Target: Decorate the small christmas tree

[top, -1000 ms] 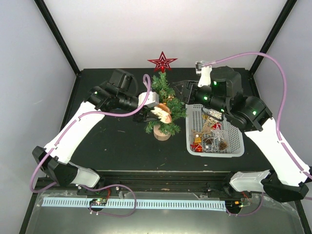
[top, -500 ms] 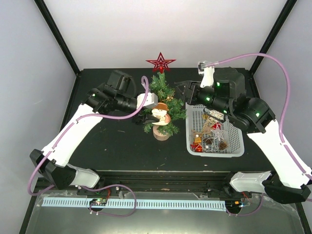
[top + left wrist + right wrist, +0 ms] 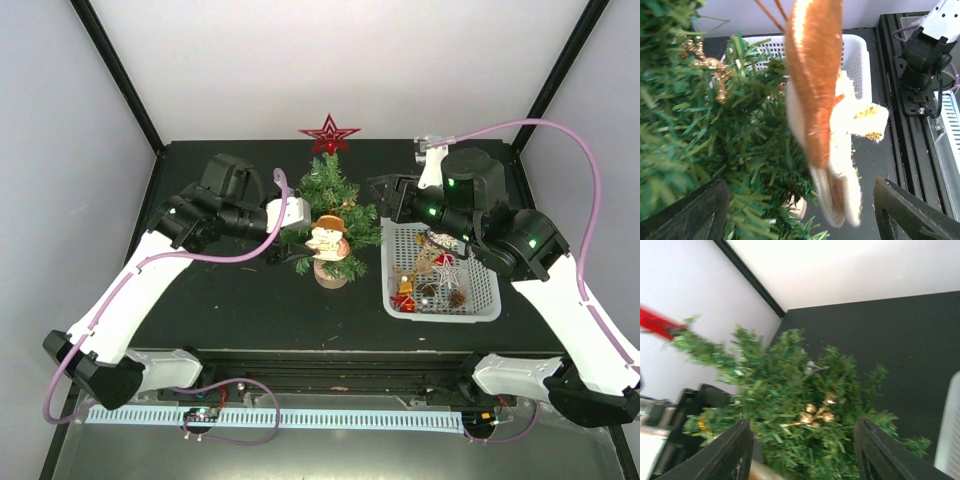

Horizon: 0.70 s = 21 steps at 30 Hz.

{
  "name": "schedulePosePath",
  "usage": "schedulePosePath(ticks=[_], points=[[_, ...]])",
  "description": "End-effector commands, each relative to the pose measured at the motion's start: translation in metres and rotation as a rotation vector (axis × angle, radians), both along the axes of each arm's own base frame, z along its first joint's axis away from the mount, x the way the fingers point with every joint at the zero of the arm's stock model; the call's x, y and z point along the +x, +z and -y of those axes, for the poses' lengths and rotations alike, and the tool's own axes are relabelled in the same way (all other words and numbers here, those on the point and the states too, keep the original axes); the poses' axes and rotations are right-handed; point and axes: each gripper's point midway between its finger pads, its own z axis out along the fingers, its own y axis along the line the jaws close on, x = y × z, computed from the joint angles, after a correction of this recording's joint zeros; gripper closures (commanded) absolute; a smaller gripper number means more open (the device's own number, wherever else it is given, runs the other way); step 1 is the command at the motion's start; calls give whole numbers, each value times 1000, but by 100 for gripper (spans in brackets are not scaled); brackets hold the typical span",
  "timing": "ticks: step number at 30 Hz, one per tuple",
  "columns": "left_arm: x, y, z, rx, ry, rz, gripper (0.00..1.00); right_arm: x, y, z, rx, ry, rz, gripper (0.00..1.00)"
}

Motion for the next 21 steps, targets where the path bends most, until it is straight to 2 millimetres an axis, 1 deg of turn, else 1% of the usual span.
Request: schedulePosePath(ticks=[1, 8, 10, 14, 16, 18, 21], points=[[4, 9, -16, 5, 69, 44, 19, 7, -30, 30, -88, -123, -49, 44], [11, 2, -52, 5, 162, 14, 7, 14, -108, 74, -200, -251, -198, 44], [14, 1, -58, -4, 182, 3, 5, 18, -136, 86, -220, -281, -254, 44], [28, 4, -70, -47, 233, -16, 4, 23, -200, 110, -281, -344, -390, 44], [38, 7, -75, -82, 257, -30, 3, 21, -229, 122, -313, -385, -465, 45], [50, 8, -78, -114, 286, -50, 3, 14, -257, 134, -340, -415, -550, 45], [66, 5, -80, -139, 327, -72, 3, 1, -283, 150, -354, -467, -626, 45]])
